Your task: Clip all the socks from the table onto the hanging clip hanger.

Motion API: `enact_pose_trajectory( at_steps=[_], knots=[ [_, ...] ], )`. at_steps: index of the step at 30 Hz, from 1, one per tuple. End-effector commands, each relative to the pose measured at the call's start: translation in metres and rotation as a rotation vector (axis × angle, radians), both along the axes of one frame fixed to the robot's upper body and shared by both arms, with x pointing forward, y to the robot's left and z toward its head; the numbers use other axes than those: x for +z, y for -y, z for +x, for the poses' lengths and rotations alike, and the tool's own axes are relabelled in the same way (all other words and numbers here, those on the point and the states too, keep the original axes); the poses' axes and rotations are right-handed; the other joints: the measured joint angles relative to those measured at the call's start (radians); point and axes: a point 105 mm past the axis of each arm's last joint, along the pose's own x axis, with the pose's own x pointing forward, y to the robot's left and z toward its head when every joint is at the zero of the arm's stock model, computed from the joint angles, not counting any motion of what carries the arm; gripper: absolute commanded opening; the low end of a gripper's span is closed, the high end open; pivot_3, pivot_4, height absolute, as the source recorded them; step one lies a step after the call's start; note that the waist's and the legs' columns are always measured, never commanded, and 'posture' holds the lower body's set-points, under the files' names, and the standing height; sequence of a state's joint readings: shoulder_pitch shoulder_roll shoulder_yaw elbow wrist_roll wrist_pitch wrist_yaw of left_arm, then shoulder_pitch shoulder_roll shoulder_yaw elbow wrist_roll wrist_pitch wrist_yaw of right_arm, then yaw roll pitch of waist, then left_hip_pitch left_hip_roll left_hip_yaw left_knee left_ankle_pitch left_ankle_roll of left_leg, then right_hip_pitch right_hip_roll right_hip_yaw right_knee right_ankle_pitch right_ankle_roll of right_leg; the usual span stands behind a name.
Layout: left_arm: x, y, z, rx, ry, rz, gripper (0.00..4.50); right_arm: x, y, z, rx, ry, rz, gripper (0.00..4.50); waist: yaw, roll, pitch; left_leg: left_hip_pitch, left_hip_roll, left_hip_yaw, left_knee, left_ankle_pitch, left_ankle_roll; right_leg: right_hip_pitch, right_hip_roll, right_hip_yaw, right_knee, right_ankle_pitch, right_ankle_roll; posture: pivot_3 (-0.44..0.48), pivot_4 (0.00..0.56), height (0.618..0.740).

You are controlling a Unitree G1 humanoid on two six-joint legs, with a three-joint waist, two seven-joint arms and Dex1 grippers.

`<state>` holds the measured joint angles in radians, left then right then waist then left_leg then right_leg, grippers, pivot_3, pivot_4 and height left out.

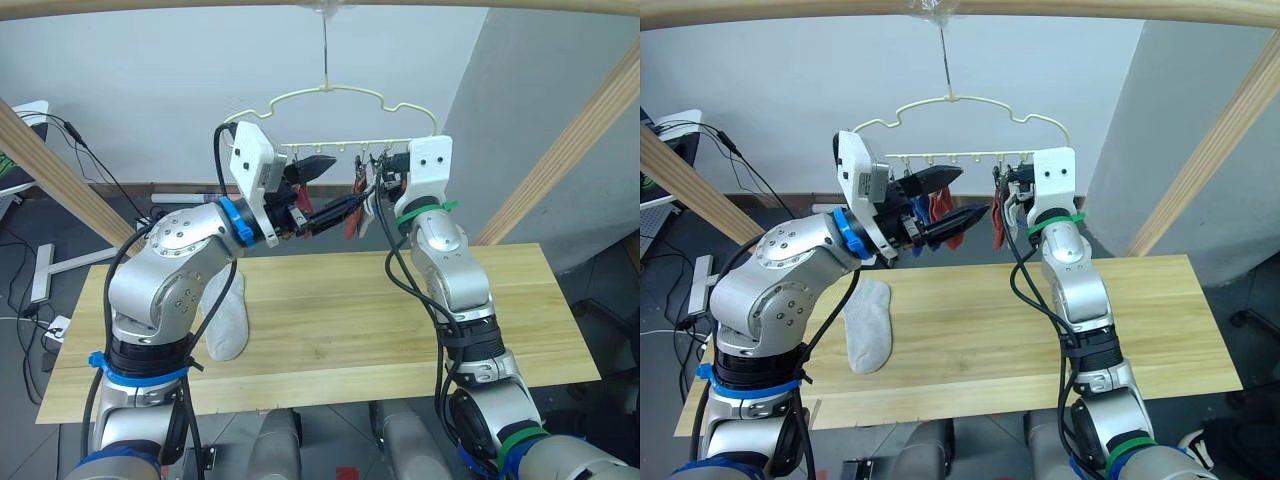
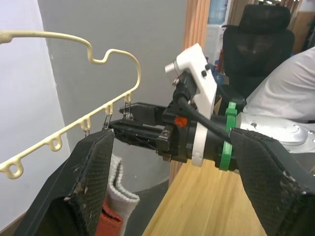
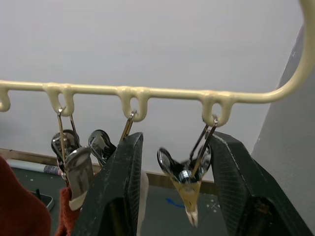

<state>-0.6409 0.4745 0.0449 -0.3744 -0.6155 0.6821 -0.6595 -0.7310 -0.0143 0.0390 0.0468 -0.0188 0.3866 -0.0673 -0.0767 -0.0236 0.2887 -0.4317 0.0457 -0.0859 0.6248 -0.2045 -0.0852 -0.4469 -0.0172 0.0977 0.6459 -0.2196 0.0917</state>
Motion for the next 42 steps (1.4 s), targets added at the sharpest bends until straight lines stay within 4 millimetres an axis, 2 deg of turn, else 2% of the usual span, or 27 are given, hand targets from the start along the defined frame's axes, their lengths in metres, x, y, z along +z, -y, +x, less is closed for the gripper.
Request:
enact_pose_trajectory(
  at_steps=[1,8,11,16,23,26,28,31,32,34,36,37,40,42],
  knots=[
    [0.014,0.000,-0.007,-0.013,0.054,-0.018,3.87,0.015,0.001,-0.003,-0.002,0.061,0.010,2.08,0.000,0.000,0.000,0.000,0.000,0.000,0.000,0.000,0.000,0.000,0.000,0.000,0.000,0.000,0.000,0.040,0.290,0.740],
    [0.014,0.002,-0.009,-0.016,0.053,-0.023,3.87,0.015,0.004,-0.002,-0.008,0.062,0.007,2.08,0.002,0.000,0.000,0.000,0.000,0.000,0.000,0.000,0.000,0.000,0.000,0.000,0.000,0.000,0.000,0.045,0.286,0.740],
    [0.014,0.002,-0.010,-0.018,0.051,-0.024,3.87,0.014,0.005,-0.001,-0.010,0.057,0.000,1.56,0.003,0.000,0.000,0.000,0.000,0.000,0.000,0.000,0.000,0.000,0.000,0.000,0.000,0.000,0.000,0.048,0.278,0.740],
    [0.014,0.003,-0.011,-0.018,0.047,-0.035,3.87,0.012,0.012,-0.001,-0.023,0.048,0.007,0.03,0.007,0.000,0.000,0.000,0.000,0.000,0.000,0.000,0.000,0.000,0.000,0.000,0.000,0.000,0.000,0.046,0.272,0.740],
    [0.010,0.005,-0.013,-0.015,0.029,-0.045,3.87,0.016,0.026,-0.004,-0.028,0.038,0.007,0.01,0.016,0.000,0.000,0.000,0.000,0.000,0.000,0.000,0.000,0.000,0.000,0.000,0.000,0.001,-0.001,0.038,0.261,0.740],
    [-0.002,0.004,-0.013,-0.009,-0.017,-0.047,3.87,0.013,0.030,-0.004,0.009,-0.020,0.024,0.01,0.019,0.000,0.000,0.000,0.000,0.000,0.000,0.000,0.000,0.000,0.000,0.000,0.000,0.001,-0.001,0.035,0.259,0.740],
    [-0.020,-0.003,-0.010,0.028,-0.070,-0.047,3.87,0.007,0.024,-0.006,0.104,-0.087,0.000,0.01,0.019,0.000,0.000,0.000,0.000,0.000,0.000,0.000,0.000,0.000,0.000,0.000,0.000,0.003,-0.005,0.035,0.259,0.740],
    [-0.059,-0.020,-0.006,0.126,-0.140,-0.001,4.39,0.006,0.025,-0.012,0.177,-0.147,-0.025,0.00,0.018,0.000,0.000,0.000,0.000,0.000,0.000,0.000,0.000,0.000,0.000,0.000,0.000,0.003,-0.005,0.022,0.259,0.740],
    [-0.078,-0.032,-0.002,0.200,-0.174,0.029,4.47,0.007,0.029,-0.015,0.193,-0.164,-0.035,0.00,0.018,0.000,0.000,0.000,0.000,0.000,0.000,0.000,0.000,0.000,0.000,0.000,0.000,0.003,-0.005,0.016,0.263,0.740],
    [-0.104,-0.051,0.002,0.314,-0.221,0.069,4.47,0.008,0.035,-0.019,0.213,-0.193,-0.045,0.00,0.019,0.000,0.000,0.000,0.000,0.000,0.000,0.000,0.000,0.000,0.000,0.000,0.001,0.003,-0.005,0.016,0.263,0.740],
    [-0.117,-0.061,0.004,0.376,-0.242,0.084,4.47,0.008,0.038,-0.021,0.220,-0.214,-0.046,0.00,0.020,0.000,0.000,0.000,0.000,0.000,0.001,0.000,0.000,0.000,0.000,0.000,0.001,0.002,-0.005,0.009,0.267,0.740],
    [-0.127,-0.071,0.007,0.437,-0.260,0.100,4.47,0.009,0.040,-0.022,0.228,-0.227,-0.054,0.00,0.022,0.000,0.000,0.000,0.000,0.000,0.001,0.000,0.000,0.000,0.000,0.000,0.001,0.001,-0.006,0.009,0.267,0.740],
    [-0.175,-0.120,0.014,0.695,-0.351,0.185,4.47,0.014,0.047,-0.026,0.245,-0.261,-0.067,0.00,0.022,0.000,0.000,0.001,0.000,0.001,0.002,0.000,0.000,0.000,0.000,0.001,0.001,-0.001,-0.003,0.009,0.267,0.740],
    [-0.193,-0.135,0.017,0.784,-0.402,0.175,4.47,0.017,0.049,-0.027,0.249,-0.275,-0.061,0.00,0.022,0.000,0.000,0.001,0.000,0.001,0.002,0.000,0.000,0.000,0.000,0.001,0.001,-0.001,-0.003,0.003,0.270,0.740]
  ],
)
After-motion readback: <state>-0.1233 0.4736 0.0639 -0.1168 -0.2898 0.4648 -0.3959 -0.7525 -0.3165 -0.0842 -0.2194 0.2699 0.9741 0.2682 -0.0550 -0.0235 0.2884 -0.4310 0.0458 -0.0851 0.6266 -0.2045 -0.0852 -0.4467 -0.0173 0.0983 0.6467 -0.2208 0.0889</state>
